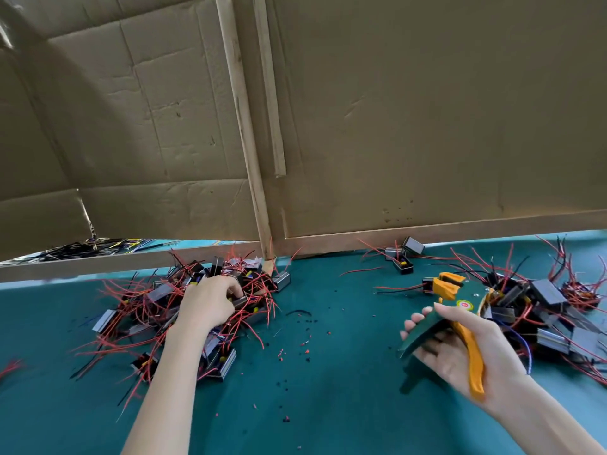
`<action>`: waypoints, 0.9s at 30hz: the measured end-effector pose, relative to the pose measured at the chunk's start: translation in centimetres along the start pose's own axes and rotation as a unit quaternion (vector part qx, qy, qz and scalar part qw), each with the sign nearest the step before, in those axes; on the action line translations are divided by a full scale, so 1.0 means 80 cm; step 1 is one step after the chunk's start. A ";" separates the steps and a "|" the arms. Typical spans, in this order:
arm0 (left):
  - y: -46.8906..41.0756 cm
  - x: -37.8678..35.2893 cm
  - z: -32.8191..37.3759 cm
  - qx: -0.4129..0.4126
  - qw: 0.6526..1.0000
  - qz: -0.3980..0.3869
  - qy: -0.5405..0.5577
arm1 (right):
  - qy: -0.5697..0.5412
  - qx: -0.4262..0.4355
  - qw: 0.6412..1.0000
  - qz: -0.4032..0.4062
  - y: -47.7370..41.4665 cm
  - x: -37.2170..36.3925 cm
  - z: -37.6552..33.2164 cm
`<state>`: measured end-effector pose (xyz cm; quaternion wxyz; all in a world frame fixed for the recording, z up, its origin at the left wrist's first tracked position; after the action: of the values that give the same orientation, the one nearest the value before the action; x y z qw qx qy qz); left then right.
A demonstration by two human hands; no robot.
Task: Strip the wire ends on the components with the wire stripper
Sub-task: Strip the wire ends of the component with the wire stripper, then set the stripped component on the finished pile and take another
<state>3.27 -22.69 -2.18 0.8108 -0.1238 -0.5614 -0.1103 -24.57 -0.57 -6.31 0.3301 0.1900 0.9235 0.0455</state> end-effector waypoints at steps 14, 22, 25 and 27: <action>0.026 0.028 0.077 -0.169 0.902 0.084 0.389 | 0.043 0.018 0.999 0.020 -0.002 0.003 0.000; 0.040 -0.034 0.127 -0.173 0.932 -0.207 0.243 | 0.052 0.079 0.985 0.146 -0.010 0.025 -0.020; 0.038 -0.054 0.127 -0.173 0.938 -0.237 0.183 | 0.044 0.104 0.980 0.166 -0.013 0.036 -0.023; 0.037 -0.062 0.126 -0.168 0.940 -0.249 0.162 | 0.044 0.109 0.978 0.171 -0.014 0.037 -0.023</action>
<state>-6.39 -16.45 -3.63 0.8050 -0.0948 -0.4085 -0.4197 -28.16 -0.38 -6.84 0.2539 0.3776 0.8904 0.0091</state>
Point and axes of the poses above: each hand's wrist, its own y-axis away from the middle knuckle, its own x-axis out of the back of the hand, z = x × y, the point moved 1 cm from there along -y, towards the middle knuckle, and after that the axes turned 12 degrees about y, right-handed, at the moved point
